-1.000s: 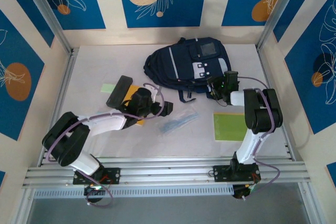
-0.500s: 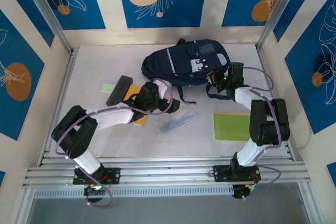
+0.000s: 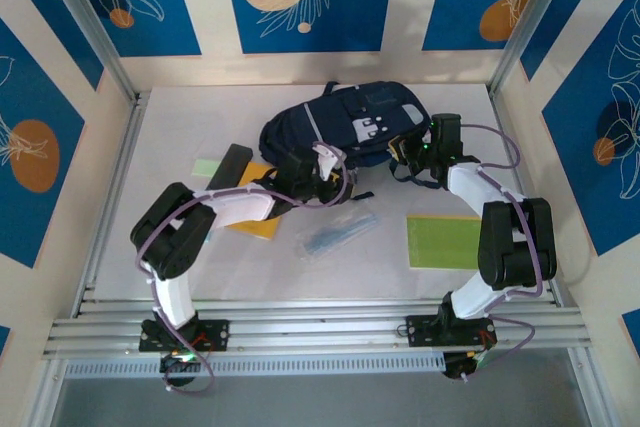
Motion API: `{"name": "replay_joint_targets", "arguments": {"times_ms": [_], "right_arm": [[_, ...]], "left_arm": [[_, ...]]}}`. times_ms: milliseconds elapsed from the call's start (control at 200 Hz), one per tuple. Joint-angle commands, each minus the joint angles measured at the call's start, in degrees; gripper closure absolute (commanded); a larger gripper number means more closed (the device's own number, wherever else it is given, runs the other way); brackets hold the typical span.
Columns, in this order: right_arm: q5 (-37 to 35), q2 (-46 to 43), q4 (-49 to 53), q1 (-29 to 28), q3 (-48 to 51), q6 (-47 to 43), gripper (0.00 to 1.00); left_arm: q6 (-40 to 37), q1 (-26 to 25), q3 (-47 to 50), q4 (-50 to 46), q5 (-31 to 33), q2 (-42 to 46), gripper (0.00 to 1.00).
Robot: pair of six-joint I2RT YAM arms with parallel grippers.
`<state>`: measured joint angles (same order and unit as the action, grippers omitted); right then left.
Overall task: Pack the student bag
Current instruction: Unzip the student bag at the top-center of the table.
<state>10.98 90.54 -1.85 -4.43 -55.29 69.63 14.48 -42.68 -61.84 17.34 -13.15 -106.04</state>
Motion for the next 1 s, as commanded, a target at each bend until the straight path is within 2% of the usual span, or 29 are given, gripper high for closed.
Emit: {"name": "replay_joint_targets", "arguments": {"times_ms": [0, 275, 385, 460, 575, 720, 995], "right_arm": [[4.7, -3.8, -1.3, -1.0, -2.2, 2.5, 1.00], [6.1, -4.7, -7.4, -2.3, 2.3, 11.8, 1.00], [6.4, -5.0, -10.9, -2.5, 4.7, 15.4, 1.00], [6.7, -5.1, -11.6, -2.4, 5.1, 16.0, 1.00], [7.1, -5.3, -11.3, -2.0, 5.0, 15.7, 1.00], [6.9, -5.6, -11.0, -1.0, 4.9, 15.1, 1.00], [6.0, -6.0, -8.8, 1.2, 5.2, 11.8, 1.00]], "left_arm": [[-0.7, -0.6, -2.0, 4.4, -1.8, -1.6, 0.49], [-0.2, -0.6, -4.0, 12.5, 1.6, -6.0, 0.57], [-1.8, -0.6, -5.5, 14.0, 4.5, -8.3, 0.70], [-2.7, -0.6, -5.9, 14.8, 6.4, -9.1, 0.75], [-3.8, -0.5, -5.4, 14.8, 7.3, -8.5, 0.89], [-4.8, -0.3, -2.8, 15.4, 7.6, -6.8, 1.00], [-4.8, 1.8, 0.6, 13.3, 4.0, -4.6, 1.00]]}}
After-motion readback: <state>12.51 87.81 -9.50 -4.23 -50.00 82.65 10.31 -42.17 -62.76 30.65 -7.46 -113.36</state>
